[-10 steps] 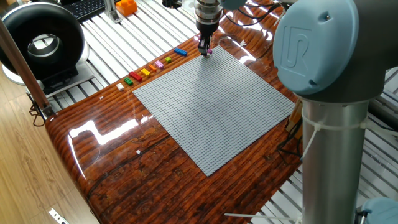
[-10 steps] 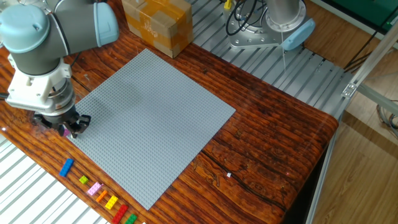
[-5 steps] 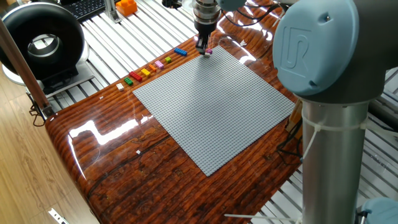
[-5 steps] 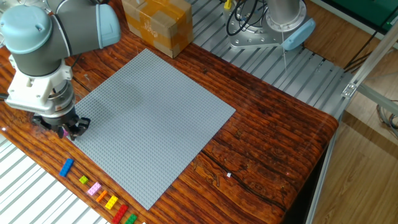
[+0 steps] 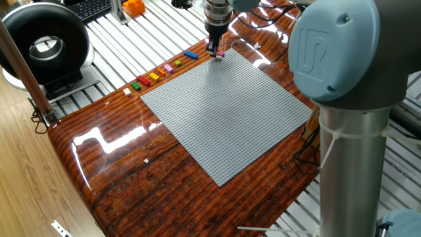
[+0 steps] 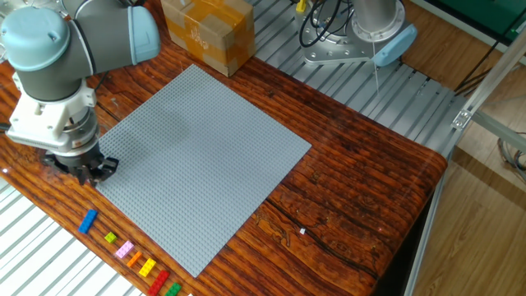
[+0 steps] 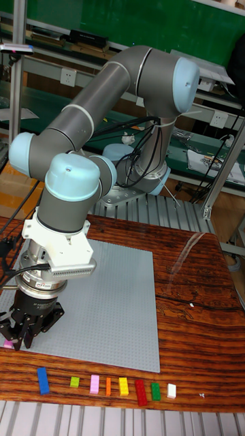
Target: Build with small Lego blocks
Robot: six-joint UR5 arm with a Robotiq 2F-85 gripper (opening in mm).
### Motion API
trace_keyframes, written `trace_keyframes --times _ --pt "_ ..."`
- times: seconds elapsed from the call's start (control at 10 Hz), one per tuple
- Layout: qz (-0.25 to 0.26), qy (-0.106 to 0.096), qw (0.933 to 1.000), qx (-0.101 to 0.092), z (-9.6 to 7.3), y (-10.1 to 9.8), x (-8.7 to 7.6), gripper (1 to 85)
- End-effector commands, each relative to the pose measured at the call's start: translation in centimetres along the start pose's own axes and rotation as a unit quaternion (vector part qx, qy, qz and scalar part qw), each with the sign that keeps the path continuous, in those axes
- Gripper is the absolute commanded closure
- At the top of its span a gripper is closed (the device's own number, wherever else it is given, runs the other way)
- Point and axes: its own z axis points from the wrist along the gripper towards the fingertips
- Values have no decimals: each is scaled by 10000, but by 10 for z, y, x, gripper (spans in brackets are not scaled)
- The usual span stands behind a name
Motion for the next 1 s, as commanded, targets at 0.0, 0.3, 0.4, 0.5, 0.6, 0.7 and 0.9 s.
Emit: trace_keyframes --times 0.0,0.3,0.4,0.5,0.6,0.7,0.9 --pt "247 67 9997 -26 -1 0 4 663" --pt "276 109 9996 20 -1 -2 6 707" --pt "308 125 9994 3 -1 -1 7 757" --pt "295 169 9994 -29 -1 0 9 770" --pt "228 142 9996 -32 -1 0 8 770" --pt "134 127 9998 -77 -1 3 7 770" --pt "-84 -42 9992 -395 -2 19 -1 760"
